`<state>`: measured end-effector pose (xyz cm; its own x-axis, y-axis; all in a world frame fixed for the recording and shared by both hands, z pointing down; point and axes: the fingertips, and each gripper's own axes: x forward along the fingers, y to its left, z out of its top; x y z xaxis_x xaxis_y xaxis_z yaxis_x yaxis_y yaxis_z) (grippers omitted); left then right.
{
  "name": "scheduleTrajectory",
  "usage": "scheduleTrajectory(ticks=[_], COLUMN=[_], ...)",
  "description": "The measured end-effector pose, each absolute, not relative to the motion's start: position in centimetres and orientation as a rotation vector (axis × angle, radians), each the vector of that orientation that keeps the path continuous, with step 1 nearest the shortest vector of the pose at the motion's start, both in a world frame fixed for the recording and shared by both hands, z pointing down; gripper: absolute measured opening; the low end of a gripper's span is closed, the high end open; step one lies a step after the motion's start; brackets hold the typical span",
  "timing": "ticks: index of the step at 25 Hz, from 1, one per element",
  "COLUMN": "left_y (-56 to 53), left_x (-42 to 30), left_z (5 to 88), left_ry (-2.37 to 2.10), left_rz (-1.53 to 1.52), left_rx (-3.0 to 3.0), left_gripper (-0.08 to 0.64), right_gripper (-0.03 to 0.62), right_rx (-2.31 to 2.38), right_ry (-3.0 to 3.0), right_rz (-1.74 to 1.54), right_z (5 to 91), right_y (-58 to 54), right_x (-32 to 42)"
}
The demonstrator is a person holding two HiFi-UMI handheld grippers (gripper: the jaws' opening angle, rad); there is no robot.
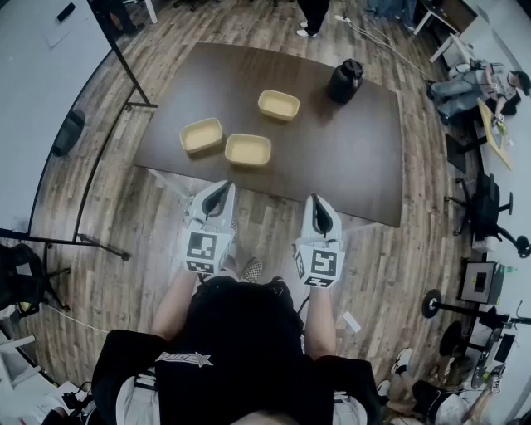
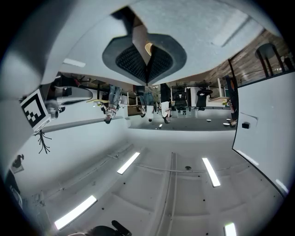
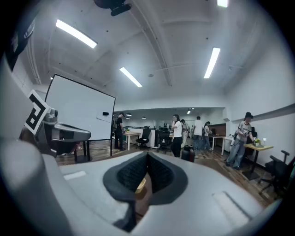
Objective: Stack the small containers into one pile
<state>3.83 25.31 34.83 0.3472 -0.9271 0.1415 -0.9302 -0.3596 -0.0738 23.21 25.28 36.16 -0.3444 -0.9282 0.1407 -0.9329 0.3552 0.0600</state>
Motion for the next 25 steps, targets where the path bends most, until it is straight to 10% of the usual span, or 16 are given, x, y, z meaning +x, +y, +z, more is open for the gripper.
scheduleTrajectory(ticks=[25], left_y=[18.4], left_x=[-8.3], left_z=[37.1], left_ry=[-2.023], left_rz=[0.241], left_rx=[2.273], left_gripper=[0.009], right_gripper=[0.005], right_rx=[1.296], right_ry=[-2.649], right_rz=[0.106], right_z=[38.1], right_y=[13.5], right_x=[9.2])
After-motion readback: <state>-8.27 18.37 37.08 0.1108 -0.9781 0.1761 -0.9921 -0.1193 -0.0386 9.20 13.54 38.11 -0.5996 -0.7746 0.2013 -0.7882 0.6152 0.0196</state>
